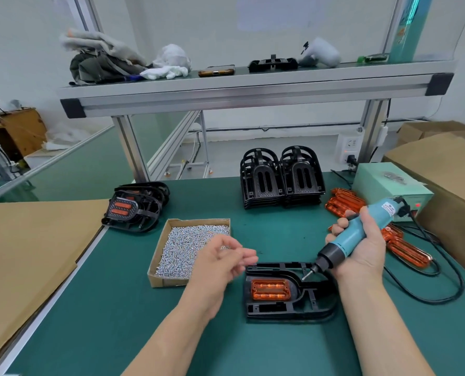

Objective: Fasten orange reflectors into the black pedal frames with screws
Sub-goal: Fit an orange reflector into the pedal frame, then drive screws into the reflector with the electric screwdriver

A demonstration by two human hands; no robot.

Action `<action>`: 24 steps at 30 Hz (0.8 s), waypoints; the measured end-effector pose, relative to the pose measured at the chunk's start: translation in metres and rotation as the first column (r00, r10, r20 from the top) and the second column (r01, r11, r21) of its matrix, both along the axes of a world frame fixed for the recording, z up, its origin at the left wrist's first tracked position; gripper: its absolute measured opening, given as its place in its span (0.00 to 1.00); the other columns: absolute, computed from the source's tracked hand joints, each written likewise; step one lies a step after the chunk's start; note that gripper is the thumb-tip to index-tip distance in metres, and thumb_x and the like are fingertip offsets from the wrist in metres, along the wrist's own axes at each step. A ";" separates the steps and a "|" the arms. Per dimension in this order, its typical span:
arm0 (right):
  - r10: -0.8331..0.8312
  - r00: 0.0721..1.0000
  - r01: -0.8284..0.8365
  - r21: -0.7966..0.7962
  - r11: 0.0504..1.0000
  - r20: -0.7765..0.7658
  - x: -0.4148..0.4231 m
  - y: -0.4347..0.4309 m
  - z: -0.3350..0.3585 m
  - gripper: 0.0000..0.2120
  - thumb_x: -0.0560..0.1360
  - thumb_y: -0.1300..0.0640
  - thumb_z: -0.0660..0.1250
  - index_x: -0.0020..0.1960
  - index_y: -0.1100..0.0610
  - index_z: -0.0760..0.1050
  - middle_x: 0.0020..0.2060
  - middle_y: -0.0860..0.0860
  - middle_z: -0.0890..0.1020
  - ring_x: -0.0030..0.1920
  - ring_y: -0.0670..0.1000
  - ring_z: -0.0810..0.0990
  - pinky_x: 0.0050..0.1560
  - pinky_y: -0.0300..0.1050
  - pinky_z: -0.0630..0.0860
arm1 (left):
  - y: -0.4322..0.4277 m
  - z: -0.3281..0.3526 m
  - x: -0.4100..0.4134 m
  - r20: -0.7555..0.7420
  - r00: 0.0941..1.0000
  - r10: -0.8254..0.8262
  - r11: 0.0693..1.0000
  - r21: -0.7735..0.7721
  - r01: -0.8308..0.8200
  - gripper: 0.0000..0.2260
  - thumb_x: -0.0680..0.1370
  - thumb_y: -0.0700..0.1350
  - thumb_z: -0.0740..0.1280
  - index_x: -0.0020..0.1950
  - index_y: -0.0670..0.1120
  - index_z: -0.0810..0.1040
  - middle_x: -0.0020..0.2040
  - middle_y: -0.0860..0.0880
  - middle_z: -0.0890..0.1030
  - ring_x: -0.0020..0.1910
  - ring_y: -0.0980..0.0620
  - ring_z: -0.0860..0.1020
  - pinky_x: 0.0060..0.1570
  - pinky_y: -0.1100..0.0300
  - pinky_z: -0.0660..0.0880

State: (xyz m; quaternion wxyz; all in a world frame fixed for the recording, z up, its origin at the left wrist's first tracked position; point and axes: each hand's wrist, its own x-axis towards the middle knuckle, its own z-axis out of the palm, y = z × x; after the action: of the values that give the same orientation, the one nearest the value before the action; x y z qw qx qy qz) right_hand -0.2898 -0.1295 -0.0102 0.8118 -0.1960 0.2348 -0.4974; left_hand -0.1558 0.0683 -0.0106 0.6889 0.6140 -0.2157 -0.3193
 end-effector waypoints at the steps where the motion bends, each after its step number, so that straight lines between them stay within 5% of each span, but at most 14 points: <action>1: -0.010 1.000 0.010 -0.007 1.000 0.001 0.002 0.003 0.005 0.10 0.78 0.47 0.69 0.43 0.52 0.75 0.34 0.47 0.75 0.32 0.44 0.72 0.30 0.34 0.67 | -0.002 0.000 -0.007 -0.003 0.999 -0.039 0.999 0.018 0.039 0.04 0.78 0.33 0.67 0.47 0.41 0.76 0.46 0.44 0.86 0.47 0.46 0.84 0.45 0.59 0.77; 5: -0.085 0.996 0.083 -0.050 0.995 -0.033 0.012 0.016 0.023 0.08 0.77 0.51 0.71 0.44 0.52 0.74 0.35 0.47 0.75 0.32 0.44 0.73 0.33 0.35 0.68 | -0.010 -0.003 -0.028 -0.117 0.991 -0.069 0.998 0.006 0.070 0.08 0.74 0.31 0.70 0.40 0.43 0.80 0.37 0.46 0.78 0.36 0.50 0.75 0.38 0.61 0.74; 13: -0.313 0.946 0.304 -0.104 0.947 -0.087 0.023 0.033 0.036 0.08 0.76 0.56 0.73 0.51 0.54 0.75 0.31 0.43 0.79 0.31 0.43 0.77 0.34 0.35 0.76 | -0.012 -0.008 -0.039 -0.495 0.861 -0.119 0.991 -0.112 0.072 0.07 0.70 0.27 0.70 0.38 0.39 0.80 0.39 0.37 0.82 0.34 0.50 0.81 0.33 0.64 0.79; 24: -0.369 0.921 0.338 -0.218 0.916 -0.121 0.023 0.041 0.032 0.10 0.74 0.53 0.74 0.50 0.52 0.74 0.28 0.41 0.79 0.31 0.43 0.76 0.34 0.35 0.76 | -0.013 -0.012 -0.039 -0.536 0.835 -0.125 0.986 -0.157 0.047 0.06 0.64 0.29 0.72 0.35 0.38 0.81 0.40 0.36 0.82 0.36 0.49 0.83 0.34 0.63 0.80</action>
State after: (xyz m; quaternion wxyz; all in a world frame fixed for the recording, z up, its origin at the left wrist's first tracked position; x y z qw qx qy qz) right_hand -0.2669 -0.0889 0.0216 0.6639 -0.2671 0.2815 -0.6393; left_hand -0.1946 0.0553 -0.0221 0.7472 0.4387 -0.0601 -0.4956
